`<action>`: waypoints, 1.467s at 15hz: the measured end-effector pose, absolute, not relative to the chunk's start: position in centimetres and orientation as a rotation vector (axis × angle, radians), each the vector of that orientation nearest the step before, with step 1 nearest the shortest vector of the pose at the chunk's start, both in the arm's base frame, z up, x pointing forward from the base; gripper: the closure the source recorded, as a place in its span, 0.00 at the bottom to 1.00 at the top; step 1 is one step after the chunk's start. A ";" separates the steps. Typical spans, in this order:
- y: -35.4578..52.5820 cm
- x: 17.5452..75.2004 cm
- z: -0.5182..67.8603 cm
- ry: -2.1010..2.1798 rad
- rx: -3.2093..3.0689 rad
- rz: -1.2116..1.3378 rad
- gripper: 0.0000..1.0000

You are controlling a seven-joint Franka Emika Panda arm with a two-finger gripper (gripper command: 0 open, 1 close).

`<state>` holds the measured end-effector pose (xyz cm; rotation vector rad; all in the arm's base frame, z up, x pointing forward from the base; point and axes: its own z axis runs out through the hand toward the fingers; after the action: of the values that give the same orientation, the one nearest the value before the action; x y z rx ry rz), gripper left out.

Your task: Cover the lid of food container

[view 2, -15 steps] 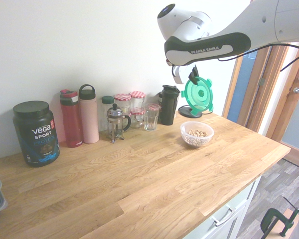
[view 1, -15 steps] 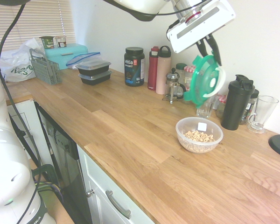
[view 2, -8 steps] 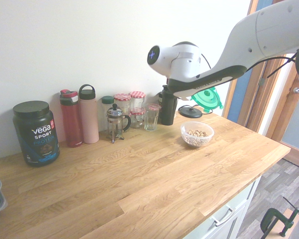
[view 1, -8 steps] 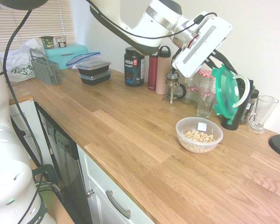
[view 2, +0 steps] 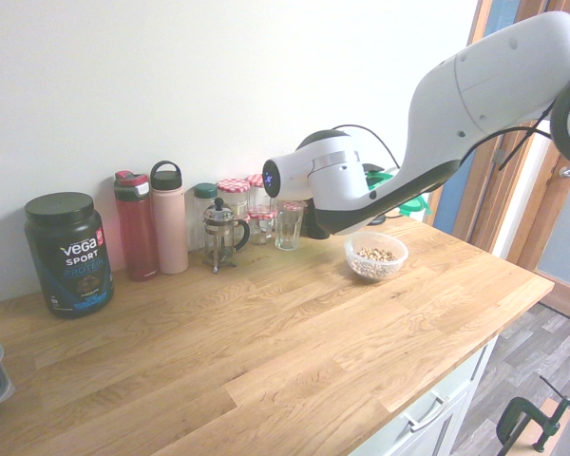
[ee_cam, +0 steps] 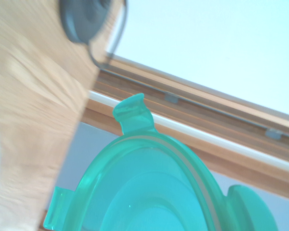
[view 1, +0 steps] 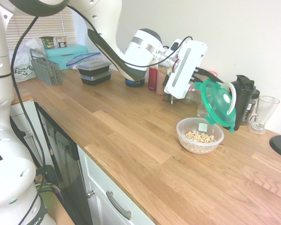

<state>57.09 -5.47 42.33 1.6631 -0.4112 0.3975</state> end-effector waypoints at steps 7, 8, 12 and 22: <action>-5.9 57.5 38.5 -0.454 1.633 0.389 1.00; -5.5 57.6 38.5 -0.449 1.639 0.394 1.00; -4.5 57.5 38.1 -0.452 1.650 0.384 1.00; -3.6 57.3 37.3 -0.457 1.683 0.391 0.00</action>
<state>57.32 -3.65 37.27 1.6827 -0.4567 0.3906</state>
